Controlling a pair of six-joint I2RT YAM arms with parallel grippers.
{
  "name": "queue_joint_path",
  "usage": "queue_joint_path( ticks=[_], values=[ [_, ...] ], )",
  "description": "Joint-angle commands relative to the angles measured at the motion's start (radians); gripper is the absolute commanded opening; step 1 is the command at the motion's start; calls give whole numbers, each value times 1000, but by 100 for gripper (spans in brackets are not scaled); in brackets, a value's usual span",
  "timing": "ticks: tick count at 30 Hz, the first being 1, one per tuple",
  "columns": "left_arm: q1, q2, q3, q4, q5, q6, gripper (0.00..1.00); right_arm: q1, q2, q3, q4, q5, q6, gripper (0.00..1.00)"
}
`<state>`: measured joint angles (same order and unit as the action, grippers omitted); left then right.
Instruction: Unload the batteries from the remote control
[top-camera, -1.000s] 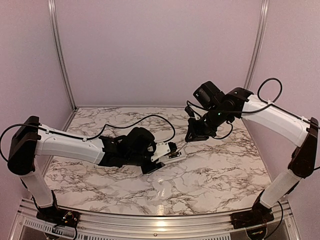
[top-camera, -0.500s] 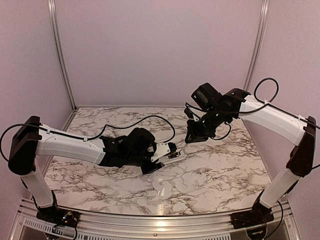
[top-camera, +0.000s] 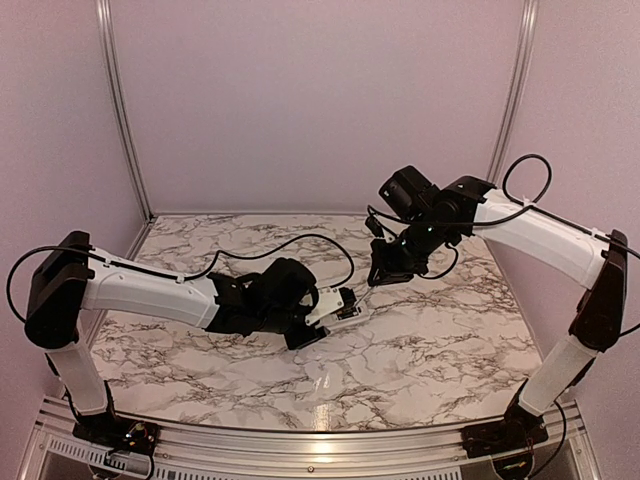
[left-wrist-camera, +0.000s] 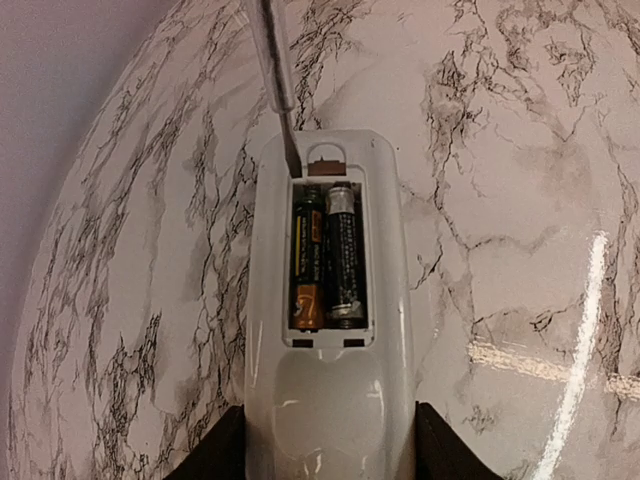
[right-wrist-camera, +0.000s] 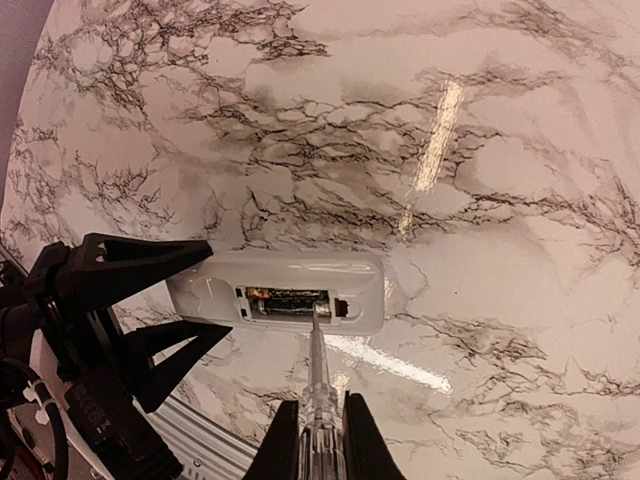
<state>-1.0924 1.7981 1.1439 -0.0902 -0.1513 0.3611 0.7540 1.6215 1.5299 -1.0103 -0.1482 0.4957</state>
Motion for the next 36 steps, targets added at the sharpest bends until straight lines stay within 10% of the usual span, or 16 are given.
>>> queue_joint_path(
  ticks=[1,36],
  values=[
    [-7,13,32,-4,-14,-12,0,10,7,28,-8,11,-12,0],
    [-12,13,40,10,-17,-22,0,10,35,8,-5,19,-30,0]
  ],
)
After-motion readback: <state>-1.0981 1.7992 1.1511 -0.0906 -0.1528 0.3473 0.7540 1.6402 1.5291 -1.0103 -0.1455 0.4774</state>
